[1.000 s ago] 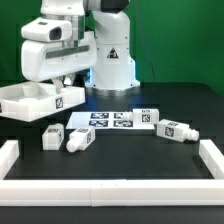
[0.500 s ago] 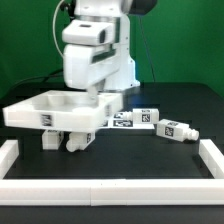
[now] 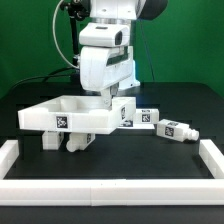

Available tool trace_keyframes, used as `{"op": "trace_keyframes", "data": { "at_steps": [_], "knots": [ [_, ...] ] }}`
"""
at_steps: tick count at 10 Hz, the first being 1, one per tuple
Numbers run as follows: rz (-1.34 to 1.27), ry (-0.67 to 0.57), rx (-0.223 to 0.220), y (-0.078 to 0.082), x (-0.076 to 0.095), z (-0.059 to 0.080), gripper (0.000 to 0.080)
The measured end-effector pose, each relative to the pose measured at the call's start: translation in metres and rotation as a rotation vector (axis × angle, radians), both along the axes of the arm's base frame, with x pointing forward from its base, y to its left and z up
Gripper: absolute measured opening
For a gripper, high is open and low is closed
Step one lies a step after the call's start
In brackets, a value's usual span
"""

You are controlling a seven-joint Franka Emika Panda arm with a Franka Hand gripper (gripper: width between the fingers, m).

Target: Assemble one leg

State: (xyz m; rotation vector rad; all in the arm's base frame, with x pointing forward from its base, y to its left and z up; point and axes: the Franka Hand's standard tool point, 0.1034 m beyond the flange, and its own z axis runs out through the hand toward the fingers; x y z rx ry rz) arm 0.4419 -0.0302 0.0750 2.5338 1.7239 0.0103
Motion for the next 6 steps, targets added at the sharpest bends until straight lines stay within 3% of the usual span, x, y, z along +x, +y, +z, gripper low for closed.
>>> {"op": "trace_keyframes", "data": {
  "at_steps": [2,5,6],
  "knots": [
    [0.114,-0.039,0.009,0.011,0.005,-0.011,0.0057],
    [0.252,-0.04,0.016,0.064,0.037,-0.028,0.0057],
    [0.24,-0.038,0.015,0.058,0.035,-0.028,0.0057]
  ]
}}
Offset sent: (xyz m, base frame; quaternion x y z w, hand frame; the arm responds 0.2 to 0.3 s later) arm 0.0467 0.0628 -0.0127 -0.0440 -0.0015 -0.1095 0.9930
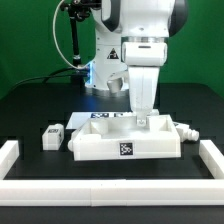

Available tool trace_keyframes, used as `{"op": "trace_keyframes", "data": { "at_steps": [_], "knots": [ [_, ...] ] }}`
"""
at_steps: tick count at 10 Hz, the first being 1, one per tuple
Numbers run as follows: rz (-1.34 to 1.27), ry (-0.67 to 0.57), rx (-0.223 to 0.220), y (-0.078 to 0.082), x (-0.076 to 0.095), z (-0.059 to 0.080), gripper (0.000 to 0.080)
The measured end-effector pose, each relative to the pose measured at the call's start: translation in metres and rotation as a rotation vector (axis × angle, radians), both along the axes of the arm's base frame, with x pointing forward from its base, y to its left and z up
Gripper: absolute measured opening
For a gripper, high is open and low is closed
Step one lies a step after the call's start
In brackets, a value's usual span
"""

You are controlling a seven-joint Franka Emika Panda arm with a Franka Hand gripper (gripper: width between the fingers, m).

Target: Assemble one leg

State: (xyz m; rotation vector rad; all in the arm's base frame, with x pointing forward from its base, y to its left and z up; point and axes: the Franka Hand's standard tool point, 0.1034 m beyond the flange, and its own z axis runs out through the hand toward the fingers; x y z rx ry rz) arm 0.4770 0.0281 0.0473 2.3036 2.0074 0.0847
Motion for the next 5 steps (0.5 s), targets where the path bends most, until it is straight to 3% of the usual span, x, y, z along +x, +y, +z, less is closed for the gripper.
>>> {"op": "trace_keyframes", "data": {
  "at_steps": [5],
  "knots": [
    [-0.004,0.003,0.0,-0.0012,-0.0008,-0.0019,0.0057]
  ]
}}
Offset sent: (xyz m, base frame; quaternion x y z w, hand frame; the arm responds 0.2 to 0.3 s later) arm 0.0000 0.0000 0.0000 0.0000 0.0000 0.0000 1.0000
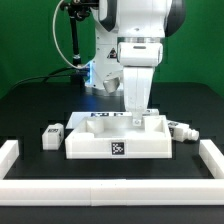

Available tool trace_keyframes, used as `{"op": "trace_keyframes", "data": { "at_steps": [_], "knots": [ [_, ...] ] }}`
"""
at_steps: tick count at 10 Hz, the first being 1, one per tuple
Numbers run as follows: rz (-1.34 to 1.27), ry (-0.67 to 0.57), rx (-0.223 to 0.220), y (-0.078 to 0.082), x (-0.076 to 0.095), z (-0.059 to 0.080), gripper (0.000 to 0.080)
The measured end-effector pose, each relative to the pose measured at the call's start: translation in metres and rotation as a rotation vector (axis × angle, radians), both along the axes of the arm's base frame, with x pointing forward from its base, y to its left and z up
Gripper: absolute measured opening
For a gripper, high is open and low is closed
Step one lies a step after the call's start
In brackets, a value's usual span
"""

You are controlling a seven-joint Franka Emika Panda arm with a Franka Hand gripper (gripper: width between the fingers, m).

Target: Assemble one leg

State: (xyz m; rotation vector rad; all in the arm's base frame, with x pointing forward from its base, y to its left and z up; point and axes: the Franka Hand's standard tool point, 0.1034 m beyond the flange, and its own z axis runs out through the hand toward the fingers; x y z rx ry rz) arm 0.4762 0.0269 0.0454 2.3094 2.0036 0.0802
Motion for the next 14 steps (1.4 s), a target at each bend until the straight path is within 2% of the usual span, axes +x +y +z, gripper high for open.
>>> {"op": "trace_keyframes", "data": {
  "at_steps": [2,3,4,5,8,9,12,14],
  "knots": [
    [0.052,-0.017,0.017,0.035,0.006,-0.007,0.0057],
    [0.08,-0.014,0.023,0.045,0.003,-0.019,0.0057],
    [0.077,0.004,0.024,0.044,0.001,-0.03,0.0057],
    [0.067,0.004,0.026,0.047,0.006,-0.034,0.0057],
    [0.056,0.0,0.024,0.046,0.018,-0.034,0.0057],
    [0.06,0.009,0.016,0.049,0.029,-0.034,0.0057],
    [0.116,0.149,-0.041,0.053,0.032,-0.036,0.0057],
    [0.113,0.165,-0.047,0.053,0.032,-0.036,0.0057]
  ]
}}
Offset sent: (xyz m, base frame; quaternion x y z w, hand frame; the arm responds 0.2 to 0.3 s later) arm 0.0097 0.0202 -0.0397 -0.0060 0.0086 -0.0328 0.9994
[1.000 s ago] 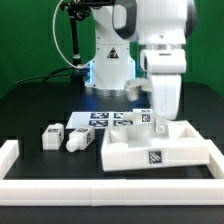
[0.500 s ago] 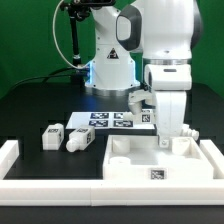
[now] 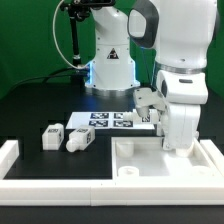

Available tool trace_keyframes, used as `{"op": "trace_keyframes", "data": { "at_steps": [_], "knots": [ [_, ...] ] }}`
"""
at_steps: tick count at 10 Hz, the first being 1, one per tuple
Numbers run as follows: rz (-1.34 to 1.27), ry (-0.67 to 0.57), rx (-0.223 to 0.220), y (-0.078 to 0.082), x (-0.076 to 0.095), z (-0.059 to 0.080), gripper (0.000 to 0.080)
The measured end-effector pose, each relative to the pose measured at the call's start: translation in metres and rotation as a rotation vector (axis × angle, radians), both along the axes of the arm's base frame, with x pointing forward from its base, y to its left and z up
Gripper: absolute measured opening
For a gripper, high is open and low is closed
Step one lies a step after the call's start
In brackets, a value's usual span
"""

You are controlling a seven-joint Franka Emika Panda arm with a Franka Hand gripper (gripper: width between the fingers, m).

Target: Assemble one leg

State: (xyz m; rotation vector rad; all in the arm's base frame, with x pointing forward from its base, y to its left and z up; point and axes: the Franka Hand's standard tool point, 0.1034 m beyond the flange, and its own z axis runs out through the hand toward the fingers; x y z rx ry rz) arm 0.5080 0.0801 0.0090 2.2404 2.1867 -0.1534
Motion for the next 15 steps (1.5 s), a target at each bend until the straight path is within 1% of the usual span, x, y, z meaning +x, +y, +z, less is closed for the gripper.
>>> {"op": "trace_keyframes", "data": {
  "at_steps": [3,4,6,7,8,9,10,11,12,13,14,15],
  "knots": [
    [0.0,0.0,0.0,0.0,0.0,0.0,0.0057],
    [0.0,0.0,0.0,0.0,0.0,0.0,0.0254],
    [0.0,0.0,0.0,0.0,0.0,0.0,0.0528],
    [0.0,0.0,0.0,0.0,0.0,0.0,0.0528],
    [0.0,0.0,0.0,0.0,0.0,0.0,0.0628],
    [0.0,0.0,0.0,0.0,0.0,0.0,0.0644],
    [0.007,0.01,-0.005,-0.001,0.001,0.001,0.0644],
    [0.002,0.016,-0.023,-0.015,0.007,0.019,0.0649],
    [-0.022,-0.007,-0.03,-0.027,0.009,0.04,0.0649],
    [-0.036,-0.015,-0.033,-0.031,0.007,0.048,0.0649],
    [-0.045,-0.02,-0.033,-0.03,0.008,0.05,0.0649],
    [-0.056,-0.02,-0.033,-0.03,0.008,0.049,0.0649]
  ]
}}
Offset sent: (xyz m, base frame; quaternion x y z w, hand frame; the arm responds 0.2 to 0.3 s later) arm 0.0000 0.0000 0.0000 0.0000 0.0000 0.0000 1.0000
